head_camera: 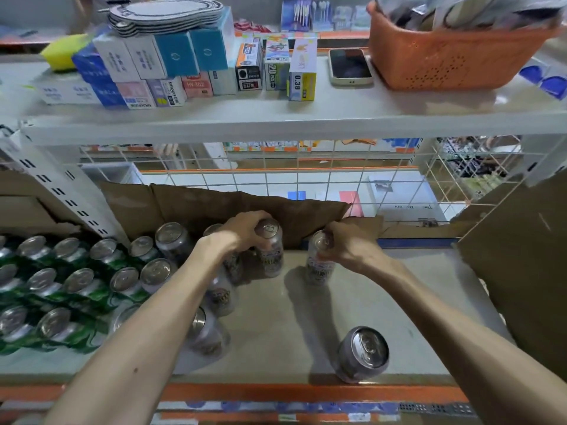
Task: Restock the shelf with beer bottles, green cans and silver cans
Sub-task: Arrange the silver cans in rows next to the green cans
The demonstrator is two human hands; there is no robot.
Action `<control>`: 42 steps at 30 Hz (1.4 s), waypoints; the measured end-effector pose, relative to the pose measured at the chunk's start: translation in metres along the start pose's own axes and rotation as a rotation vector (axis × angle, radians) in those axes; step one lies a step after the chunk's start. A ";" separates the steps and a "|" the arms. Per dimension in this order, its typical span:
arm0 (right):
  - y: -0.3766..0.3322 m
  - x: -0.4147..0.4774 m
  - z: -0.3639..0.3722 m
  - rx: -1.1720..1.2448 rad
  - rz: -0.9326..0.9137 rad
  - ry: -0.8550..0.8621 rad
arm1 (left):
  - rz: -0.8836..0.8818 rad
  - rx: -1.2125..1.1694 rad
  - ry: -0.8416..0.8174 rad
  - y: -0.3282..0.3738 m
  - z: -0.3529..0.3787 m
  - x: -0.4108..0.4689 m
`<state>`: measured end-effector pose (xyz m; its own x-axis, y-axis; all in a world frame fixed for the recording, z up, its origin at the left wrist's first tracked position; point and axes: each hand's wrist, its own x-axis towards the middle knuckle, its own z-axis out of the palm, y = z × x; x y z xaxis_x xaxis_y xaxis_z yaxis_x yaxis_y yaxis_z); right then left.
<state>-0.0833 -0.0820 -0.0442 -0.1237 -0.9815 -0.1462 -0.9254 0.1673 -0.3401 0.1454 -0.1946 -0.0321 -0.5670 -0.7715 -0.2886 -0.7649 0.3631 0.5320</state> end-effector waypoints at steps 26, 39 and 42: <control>-0.037 -0.033 0.003 0.019 -0.068 -0.028 | -0.045 -0.027 0.312 0.002 -0.007 -0.090; -0.111 -0.059 0.015 0.037 -0.074 -0.025 | -0.265 0.041 0.413 -0.050 -0.016 -0.201; -0.124 -0.061 0.022 0.029 -0.060 -0.008 | -0.247 -0.009 0.419 -0.048 -0.012 -0.207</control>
<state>0.0470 -0.0411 -0.0138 -0.0650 -0.9891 -0.1320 -0.9204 0.1105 -0.3751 0.3036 -0.0590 0.0118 -0.1949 -0.9788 -0.0626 -0.8573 0.1390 0.4957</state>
